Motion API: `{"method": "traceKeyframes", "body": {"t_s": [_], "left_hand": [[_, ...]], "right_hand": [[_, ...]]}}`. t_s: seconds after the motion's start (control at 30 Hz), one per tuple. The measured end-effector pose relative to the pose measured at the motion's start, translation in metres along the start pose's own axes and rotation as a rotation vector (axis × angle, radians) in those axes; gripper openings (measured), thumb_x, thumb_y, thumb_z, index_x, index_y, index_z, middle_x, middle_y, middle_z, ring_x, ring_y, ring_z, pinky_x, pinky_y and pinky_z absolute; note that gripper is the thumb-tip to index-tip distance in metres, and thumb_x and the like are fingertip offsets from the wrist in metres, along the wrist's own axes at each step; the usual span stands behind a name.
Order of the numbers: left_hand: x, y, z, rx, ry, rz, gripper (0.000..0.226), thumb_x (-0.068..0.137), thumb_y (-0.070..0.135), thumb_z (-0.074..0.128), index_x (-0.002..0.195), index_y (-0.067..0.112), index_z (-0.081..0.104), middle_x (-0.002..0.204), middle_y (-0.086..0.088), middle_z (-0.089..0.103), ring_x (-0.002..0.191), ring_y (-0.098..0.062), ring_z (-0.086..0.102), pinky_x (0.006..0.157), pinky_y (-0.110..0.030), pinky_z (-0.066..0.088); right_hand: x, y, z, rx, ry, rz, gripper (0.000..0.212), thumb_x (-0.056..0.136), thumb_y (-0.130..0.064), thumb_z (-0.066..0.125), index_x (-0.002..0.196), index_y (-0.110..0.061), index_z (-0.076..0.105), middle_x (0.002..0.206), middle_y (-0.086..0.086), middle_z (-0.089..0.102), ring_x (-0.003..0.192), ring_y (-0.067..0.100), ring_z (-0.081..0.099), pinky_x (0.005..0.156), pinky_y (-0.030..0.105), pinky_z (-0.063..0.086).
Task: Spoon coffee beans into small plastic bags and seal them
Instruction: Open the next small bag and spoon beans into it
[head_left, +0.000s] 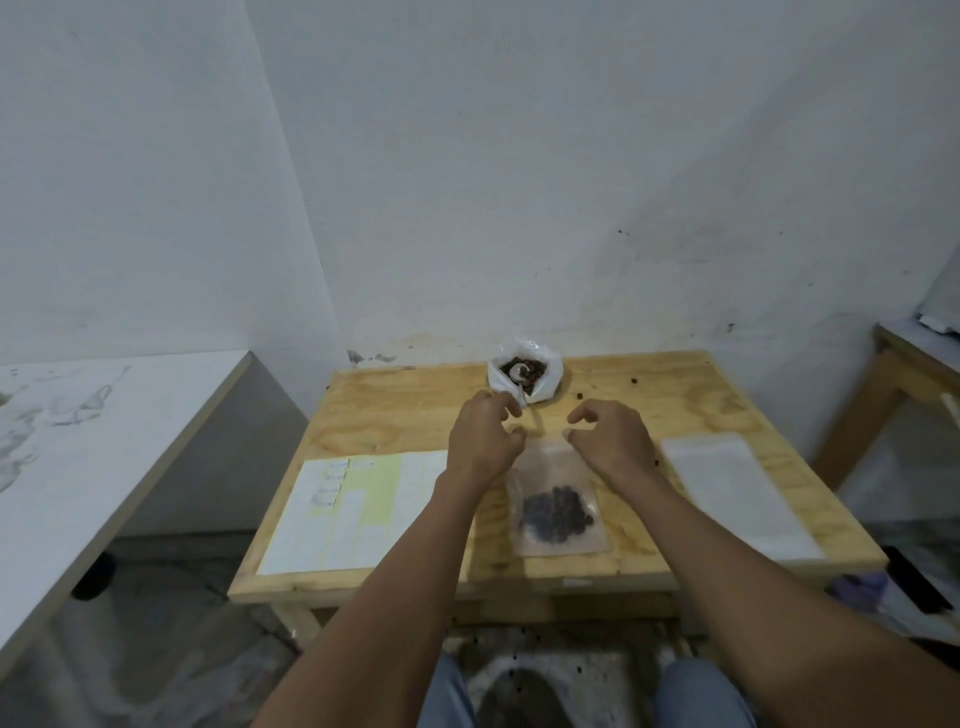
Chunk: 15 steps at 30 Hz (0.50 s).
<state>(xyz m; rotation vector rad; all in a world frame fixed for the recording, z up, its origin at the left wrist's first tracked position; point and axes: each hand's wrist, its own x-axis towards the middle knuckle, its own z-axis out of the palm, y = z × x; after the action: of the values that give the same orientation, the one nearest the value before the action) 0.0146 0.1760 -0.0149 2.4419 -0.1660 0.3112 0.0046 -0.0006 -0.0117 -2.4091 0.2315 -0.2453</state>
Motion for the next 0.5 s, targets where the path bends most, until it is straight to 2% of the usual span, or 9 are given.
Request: {"method": "traceKeyframes", "body": {"t_s": [0.1, 0.2, 0.27, 0.37, 0.43, 0.5], "left_hand": [[0.004, 0.033, 0.010, -0.016, 0.023, 0.100, 0.017, 0.088, 0.030, 0.072, 0.098, 0.016, 0.068, 0.088, 0.001, 0.063, 0.082, -0.018, 0.058, 0.066, -0.031, 0.042], [0.007, 0.071, 0.036, -0.008, -0.081, 0.102, 0.019, 0.091, 0.035, 0.069, 0.095, 0.017, 0.068, 0.084, -0.004, 0.070, 0.081, -0.024, 0.065, 0.071, -0.036, 0.054], [0.006, 0.094, 0.058, -0.020, -0.168, 0.072, 0.020, 0.092, 0.037, 0.069, 0.093, 0.017, 0.068, 0.088, -0.006, 0.072, 0.084, -0.026, 0.067, 0.076, -0.037, 0.056], [0.001, 0.124, 0.091, -0.031, -0.240, 0.017, 0.025, 0.092, 0.038, 0.070, 0.092, 0.013, 0.068, 0.091, -0.009, 0.070, 0.086, -0.029, 0.067, 0.075, -0.036, 0.055], [-0.004, 0.140, 0.107, -0.029, -0.248, -0.021, 0.033, 0.091, 0.041, 0.072, 0.095, 0.009, 0.067, 0.091, -0.010, 0.069, 0.084, -0.028, 0.065, 0.069, -0.035, 0.052], [-0.009, 0.151, 0.120, -0.029, -0.241, -0.034, 0.037, 0.088, 0.042, 0.076, 0.092, 0.008, 0.064, 0.087, -0.008, 0.066, 0.078, -0.025, 0.062, 0.061, -0.032, 0.046]], "right_hand": [[0.009, 0.006, -0.023, 0.044, 0.056, 0.050, 0.010, 0.086, -0.028, 0.076, 0.096, -0.030, 0.074, 0.101, -0.005, 0.073, 0.088, 0.019, 0.066, 0.070, 0.030, 0.052], [0.017, 0.024, -0.053, 0.042, 0.135, 0.131, 0.010, 0.085, -0.024, 0.074, 0.092, -0.030, 0.073, 0.097, -0.005, 0.074, 0.079, 0.018, 0.065, 0.063, 0.026, 0.047], [0.019, 0.043, -0.074, -0.014, 0.153, 0.180, 0.013, 0.086, -0.022, 0.072, 0.097, -0.028, 0.073, 0.104, -0.001, 0.073, 0.085, 0.022, 0.065, 0.066, 0.027, 0.046], [0.019, 0.077, -0.101, -0.128, 0.171, 0.278, 0.018, 0.088, -0.021, 0.069, 0.105, -0.021, 0.075, 0.114, 0.006, 0.071, 0.106, 0.031, 0.065, 0.077, 0.031, 0.051], [0.017, 0.100, -0.112, -0.207, 0.138, 0.338, 0.022, 0.090, -0.027, 0.069, 0.108, -0.016, 0.074, 0.115, 0.009, 0.070, 0.107, 0.034, 0.065, 0.081, 0.034, 0.053], [0.013, 0.119, -0.114, -0.248, 0.069, 0.387, 0.027, 0.089, -0.034, 0.070, 0.104, -0.012, 0.072, 0.112, 0.011, 0.069, 0.102, 0.035, 0.065, 0.075, 0.034, 0.052]]}}
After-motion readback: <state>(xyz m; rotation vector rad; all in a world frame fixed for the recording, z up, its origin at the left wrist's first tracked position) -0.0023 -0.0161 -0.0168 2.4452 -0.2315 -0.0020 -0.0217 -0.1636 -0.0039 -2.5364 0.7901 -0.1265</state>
